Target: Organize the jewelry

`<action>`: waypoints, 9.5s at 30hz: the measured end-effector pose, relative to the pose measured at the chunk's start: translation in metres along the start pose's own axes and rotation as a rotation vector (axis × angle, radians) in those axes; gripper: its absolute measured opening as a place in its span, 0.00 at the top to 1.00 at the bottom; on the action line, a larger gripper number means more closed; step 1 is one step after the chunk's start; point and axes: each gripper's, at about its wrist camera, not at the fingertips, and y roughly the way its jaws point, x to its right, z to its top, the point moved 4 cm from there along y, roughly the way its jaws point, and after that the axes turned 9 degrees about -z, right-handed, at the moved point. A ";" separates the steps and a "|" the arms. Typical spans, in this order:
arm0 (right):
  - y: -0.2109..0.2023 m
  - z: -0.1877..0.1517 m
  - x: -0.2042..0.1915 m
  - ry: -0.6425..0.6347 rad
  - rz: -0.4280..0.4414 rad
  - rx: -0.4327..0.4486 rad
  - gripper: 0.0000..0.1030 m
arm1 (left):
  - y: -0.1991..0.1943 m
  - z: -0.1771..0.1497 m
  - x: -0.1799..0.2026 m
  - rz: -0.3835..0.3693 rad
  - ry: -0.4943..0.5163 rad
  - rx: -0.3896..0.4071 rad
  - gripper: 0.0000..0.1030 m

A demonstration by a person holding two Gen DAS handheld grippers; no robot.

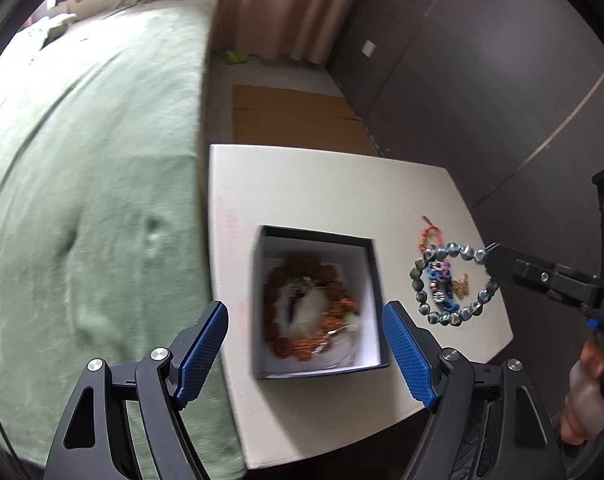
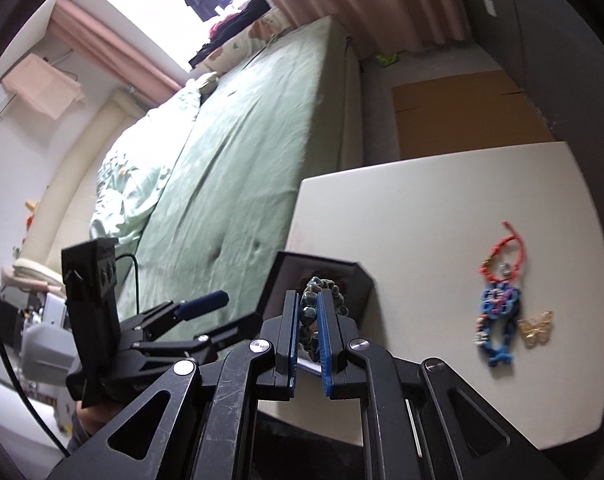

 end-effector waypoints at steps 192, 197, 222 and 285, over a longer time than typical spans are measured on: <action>-0.059 -0.063 0.164 0.211 -0.310 0.112 0.35 | 0.069 0.030 0.105 0.029 0.139 -0.124 0.27; -0.070 -0.069 0.187 0.267 -0.335 0.128 0.07 | 0.085 0.036 0.128 -0.007 0.159 -0.127 0.10; -0.104 -0.093 0.259 0.425 -0.399 0.173 0.01 | 0.188 0.055 0.169 0.090 0.234 -0.309 0.54; 0.075 0.019 0.174 0.048 -0.321 -0.186 0.69 | 0.023 0.054 0.044 0.157 0.068 -0.104 0.93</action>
